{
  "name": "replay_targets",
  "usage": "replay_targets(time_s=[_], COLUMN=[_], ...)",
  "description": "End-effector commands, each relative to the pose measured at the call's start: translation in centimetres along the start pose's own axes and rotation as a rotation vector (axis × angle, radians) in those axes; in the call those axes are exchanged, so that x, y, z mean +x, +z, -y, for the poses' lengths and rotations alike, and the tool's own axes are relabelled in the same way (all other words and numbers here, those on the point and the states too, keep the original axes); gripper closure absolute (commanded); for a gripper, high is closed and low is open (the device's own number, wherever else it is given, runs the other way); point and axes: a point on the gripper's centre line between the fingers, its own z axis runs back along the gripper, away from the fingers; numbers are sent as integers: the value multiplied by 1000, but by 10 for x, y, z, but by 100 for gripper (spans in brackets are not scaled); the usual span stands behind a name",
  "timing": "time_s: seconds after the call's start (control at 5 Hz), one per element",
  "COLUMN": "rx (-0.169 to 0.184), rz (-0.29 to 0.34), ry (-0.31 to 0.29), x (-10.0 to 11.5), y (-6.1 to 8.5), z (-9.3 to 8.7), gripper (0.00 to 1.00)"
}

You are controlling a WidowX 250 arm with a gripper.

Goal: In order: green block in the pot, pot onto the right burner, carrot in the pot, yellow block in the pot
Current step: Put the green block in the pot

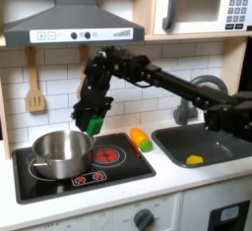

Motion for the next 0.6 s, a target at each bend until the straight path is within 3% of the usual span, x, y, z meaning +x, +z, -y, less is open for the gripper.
replay_targets(time_s=[0.0,0.2,0.4], rx=[33,54,58], rz=[17,27,18], ry=[16,38,41], x=[13,20,20], y=[-9,-12,-24], z=[-9,-20,-21], gripper=[100,100,100])
